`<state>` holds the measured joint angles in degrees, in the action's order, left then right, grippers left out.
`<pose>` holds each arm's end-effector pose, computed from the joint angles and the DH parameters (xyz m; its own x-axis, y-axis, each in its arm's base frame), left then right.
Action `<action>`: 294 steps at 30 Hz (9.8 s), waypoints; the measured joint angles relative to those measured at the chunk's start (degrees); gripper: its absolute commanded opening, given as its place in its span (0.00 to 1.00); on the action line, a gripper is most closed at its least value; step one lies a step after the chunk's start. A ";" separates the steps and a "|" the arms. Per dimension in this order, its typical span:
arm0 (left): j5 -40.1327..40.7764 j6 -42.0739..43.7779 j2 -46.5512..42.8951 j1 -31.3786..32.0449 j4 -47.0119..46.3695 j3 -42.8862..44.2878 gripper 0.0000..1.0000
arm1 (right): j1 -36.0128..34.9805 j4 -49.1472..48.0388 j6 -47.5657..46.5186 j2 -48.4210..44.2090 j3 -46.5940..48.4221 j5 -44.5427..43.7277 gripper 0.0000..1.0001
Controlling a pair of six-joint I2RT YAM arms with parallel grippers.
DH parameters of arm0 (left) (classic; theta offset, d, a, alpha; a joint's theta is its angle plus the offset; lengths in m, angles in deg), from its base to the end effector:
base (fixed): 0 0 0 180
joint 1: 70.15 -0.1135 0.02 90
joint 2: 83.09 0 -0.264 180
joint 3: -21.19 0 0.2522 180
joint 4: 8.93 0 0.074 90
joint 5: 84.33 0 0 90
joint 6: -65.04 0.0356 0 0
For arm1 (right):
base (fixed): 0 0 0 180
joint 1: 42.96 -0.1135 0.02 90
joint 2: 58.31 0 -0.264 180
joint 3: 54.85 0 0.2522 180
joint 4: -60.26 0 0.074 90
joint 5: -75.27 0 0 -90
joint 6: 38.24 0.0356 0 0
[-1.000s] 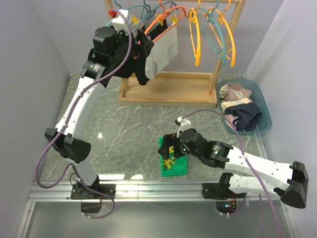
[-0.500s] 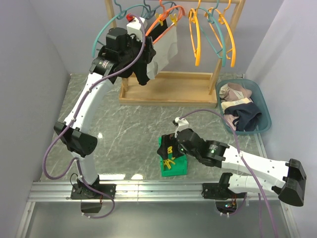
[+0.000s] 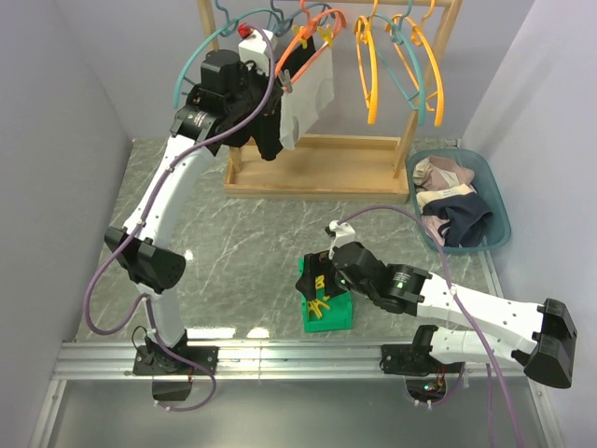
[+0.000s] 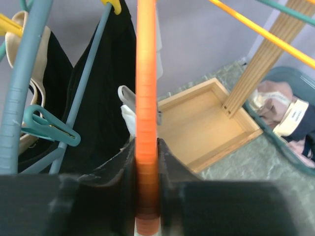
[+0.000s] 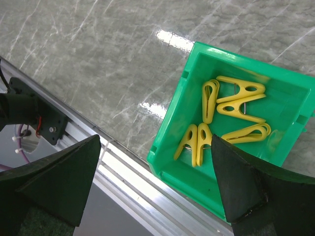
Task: Remove the underwear clipped to the hanger
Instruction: Pick up the hanger from the clothesline, then remove the underwear from the hanger.
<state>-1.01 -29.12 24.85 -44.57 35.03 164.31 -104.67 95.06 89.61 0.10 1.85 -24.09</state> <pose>0.3730 -0.1831 0.4933 -0.1759 0.0043 -0.9844 0.5211 0.8488 -0.0894 0.1101 0.1923 0.2659 -0.7178 -0.0561 -0.6940 -0.4641 0.7816 0.4168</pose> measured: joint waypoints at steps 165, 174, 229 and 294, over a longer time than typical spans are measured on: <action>11.91 -32.02 -60.08 14.21 4.28 -63.95 0.00 | -7.15 -35.50 -2.60 9.20 3.30 -26.77 0.82; 17.18 -25.24 -59.04 14.23 7.13 -64.13 0.00 | -7.15 -14.86 -0.76 9.99 20.85 -26.73 0.84; 47.65 -27.02 -55.49 38.86 9.49 -66.31 0.00 | -2.93 18.56 34.45 34.38 45.55 -29.53 0.55; 49.00 -28.44 -62.14 41.31 8.79 -66.51 0.00 | 0.04 13.57 21.79 7.61 9.81 -20.11 0.00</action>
<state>47.99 -57.56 -37.29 -3.26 43.82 97.80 -104.63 108.63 111.40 7.71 11.66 -44.20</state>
